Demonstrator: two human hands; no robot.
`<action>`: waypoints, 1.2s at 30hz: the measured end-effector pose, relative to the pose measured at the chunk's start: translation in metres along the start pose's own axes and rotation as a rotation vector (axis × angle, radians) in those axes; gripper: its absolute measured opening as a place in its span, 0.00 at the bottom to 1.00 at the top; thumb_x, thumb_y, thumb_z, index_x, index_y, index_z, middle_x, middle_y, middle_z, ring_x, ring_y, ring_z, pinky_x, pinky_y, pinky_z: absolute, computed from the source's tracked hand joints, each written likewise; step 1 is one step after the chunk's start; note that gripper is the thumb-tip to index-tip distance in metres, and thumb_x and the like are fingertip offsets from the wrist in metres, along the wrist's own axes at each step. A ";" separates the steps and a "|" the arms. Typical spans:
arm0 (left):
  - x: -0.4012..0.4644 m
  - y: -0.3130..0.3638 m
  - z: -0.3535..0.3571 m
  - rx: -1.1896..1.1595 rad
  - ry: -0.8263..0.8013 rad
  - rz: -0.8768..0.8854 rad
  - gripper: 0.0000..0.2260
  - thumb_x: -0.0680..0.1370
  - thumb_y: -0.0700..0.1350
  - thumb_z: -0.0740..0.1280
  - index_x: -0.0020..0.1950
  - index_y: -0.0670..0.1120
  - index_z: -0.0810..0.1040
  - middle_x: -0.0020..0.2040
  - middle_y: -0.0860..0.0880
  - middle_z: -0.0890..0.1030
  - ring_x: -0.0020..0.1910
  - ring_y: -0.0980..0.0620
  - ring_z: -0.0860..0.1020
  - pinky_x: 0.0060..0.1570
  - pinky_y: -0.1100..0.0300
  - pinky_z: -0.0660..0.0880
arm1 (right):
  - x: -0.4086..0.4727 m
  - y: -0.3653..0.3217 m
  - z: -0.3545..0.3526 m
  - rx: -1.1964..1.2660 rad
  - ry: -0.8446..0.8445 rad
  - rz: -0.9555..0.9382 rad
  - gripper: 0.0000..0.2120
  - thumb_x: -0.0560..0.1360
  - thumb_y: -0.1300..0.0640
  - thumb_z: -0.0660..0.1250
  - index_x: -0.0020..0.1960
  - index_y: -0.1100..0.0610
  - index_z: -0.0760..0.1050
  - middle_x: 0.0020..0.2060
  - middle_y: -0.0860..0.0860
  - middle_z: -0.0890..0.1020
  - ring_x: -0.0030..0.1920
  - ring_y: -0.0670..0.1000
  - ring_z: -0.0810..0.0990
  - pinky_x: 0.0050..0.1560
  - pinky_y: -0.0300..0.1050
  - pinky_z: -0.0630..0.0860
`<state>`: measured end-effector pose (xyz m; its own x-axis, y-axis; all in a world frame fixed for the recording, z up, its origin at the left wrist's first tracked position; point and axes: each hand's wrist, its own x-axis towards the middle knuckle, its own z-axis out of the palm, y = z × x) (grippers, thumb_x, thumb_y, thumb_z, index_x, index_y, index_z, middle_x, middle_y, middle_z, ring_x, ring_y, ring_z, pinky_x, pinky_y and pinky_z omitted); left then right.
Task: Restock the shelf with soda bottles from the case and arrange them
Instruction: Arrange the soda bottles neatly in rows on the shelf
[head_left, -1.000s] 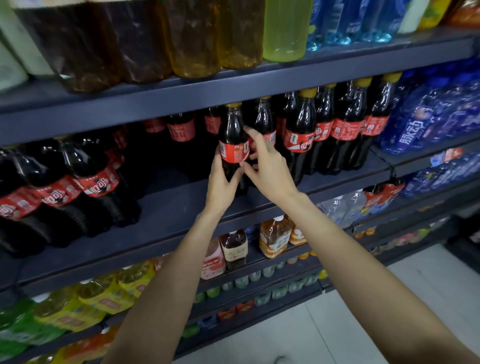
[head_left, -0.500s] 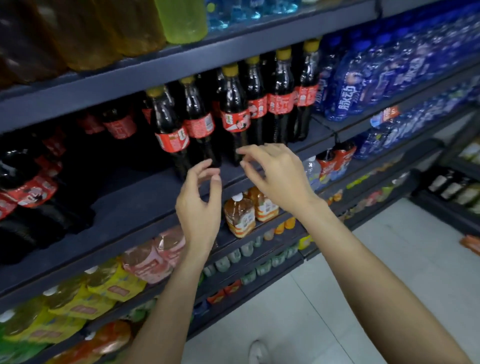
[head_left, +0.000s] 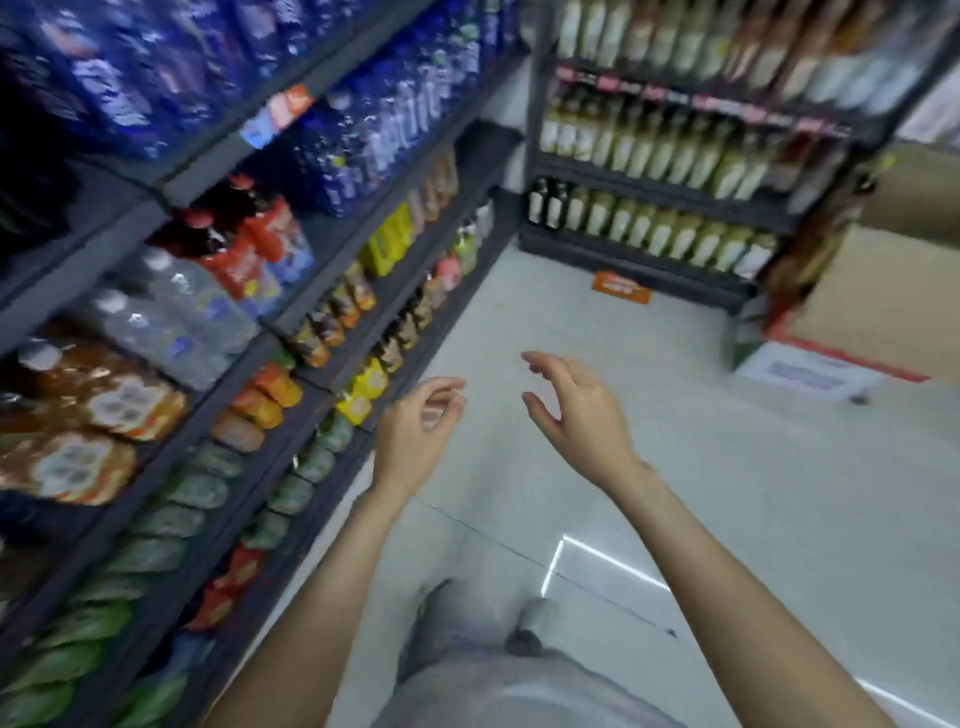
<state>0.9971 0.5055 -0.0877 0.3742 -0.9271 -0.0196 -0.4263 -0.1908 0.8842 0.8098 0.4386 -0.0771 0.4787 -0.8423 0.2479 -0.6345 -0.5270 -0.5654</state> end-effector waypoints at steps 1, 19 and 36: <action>0.008 0.004 0.029 -0.029 -0.065 -0.048 0.06 0.74 0.47 0.68 0.46 0.60 0.78 0.41 0.58 0.82 0.43 0.59 0.81 0.49 0.61 0.77 | -0.010 0.028 -0.012 0.002 -0.039 0.128 0.18 0.77 0.55 0.65 0.66 0.55 0.70 0.57 0.52 0.78 0.57 0.54 0.77 0.52 0.47 0.74; 0.285 0.153 0.521 0.303 -0.589 -0.126 0.10 0.78 0.46 0.65 0.57 0.50 0.80 0.54 0.52 0.82 0.53 0.52 0.79 0.52 0.61 0.73 | 0.054 0.512 -0.238 -0.101 -0.268 0.878 0.14 0.77 0.54 0.63 0.61 0.53 0.74 0.52 0.50 0.82 0.53 0.53 0.79 0.51 0.45 0.74; 0.487 0.268 0.846 0.286 -0.387 -0.283 0.19 0.77 0.48 0.69 0.67 0.49 0.72 0.63 0.48 0.77 0.59 0.47 0.77 0.61 0.50 0.73 | 0.301 0.913 -0.351 -0.028 -0.207 0.692 0.15 0.75 0.56 0.64 0.62 0.53 0.73 0.53 0.53 0.81 0.51 0.57 0.79 0.51 0.54 0.77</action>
<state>0.3681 -0.2700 -0.2550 0.1997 -0.8674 -0.4559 -0.5795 -0.4797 0.6589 0.1615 -0.3354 -0.2427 0.0648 -0.9468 -0.3152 -0.8475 0.1145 -0.5182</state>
